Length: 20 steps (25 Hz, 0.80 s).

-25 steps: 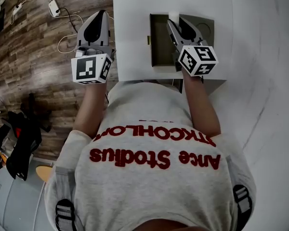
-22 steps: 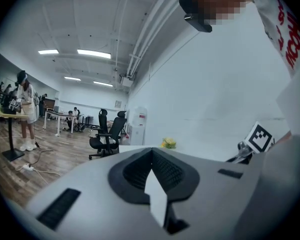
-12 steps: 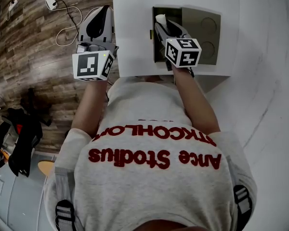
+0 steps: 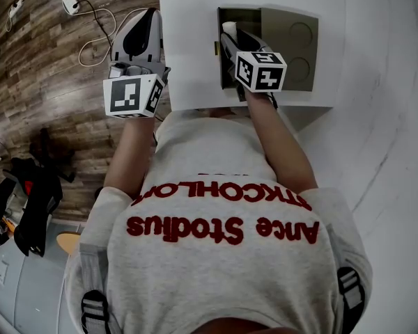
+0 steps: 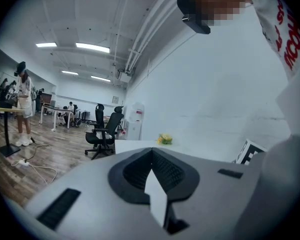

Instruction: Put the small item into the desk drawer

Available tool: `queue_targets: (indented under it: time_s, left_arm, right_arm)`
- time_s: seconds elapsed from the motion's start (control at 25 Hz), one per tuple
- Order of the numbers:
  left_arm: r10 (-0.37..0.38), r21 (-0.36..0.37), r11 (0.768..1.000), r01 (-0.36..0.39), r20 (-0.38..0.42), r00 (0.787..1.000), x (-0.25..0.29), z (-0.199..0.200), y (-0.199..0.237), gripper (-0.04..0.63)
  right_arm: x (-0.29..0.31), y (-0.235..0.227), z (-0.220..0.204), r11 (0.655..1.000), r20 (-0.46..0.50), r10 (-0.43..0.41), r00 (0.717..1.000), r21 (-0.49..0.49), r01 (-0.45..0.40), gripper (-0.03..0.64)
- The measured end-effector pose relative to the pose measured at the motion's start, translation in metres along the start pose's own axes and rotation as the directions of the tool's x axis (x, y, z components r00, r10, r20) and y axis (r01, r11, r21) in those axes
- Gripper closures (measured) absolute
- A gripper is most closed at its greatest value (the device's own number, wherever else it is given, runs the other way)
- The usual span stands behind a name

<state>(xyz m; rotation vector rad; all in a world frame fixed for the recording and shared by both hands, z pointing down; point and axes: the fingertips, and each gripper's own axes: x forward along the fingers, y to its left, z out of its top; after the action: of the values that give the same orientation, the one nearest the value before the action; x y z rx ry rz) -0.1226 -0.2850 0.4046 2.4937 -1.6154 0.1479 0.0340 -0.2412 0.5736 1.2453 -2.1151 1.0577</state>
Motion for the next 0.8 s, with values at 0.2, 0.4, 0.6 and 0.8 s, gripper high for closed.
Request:
queue_targets:
  time_s: [0.2, 0.4, 0.6, 0.8]
  left_arm:
    - [0.006, 0.002, 1.000, -0.006, 0.005, 1.000, 0.001, 0.001, -0.002, 0.588]
    - [0.023, 0.008, 1.000, -0.023, 0.024, 0.999, -0.001, 0.011, 0.004, 0.588]
    - [0.041, 0.027, 0.999, -0.042, 0.056, 0.998, -0.002, 0.027, 0.009, 0.588]
    - [0.047, 0.047, 0.998, -0.051, 0.101, 0.994, 0.000, 0.048, 0.011, 0.588]
  right_arm:
    - [-0.004, -0.002, 0.005, 1.000, 0.034, 0.020, 0.999, 0.016, -0.021, 0.449]
    - [-0.018, 0.003, 0.039, 0.999, 0.130, 0.034, 0.991, -0.030, -0.030, 0.485]
    - [-0.042, 0.012, 0.083, 0.992, 0.259, 0.071, 0.963, -0.120, -0.041, 0.575]
    - [-0.071, 0.028, 0.128, 0.972, 0.375, 0.094, 0.922, -0.234, -0.004, 0.597]
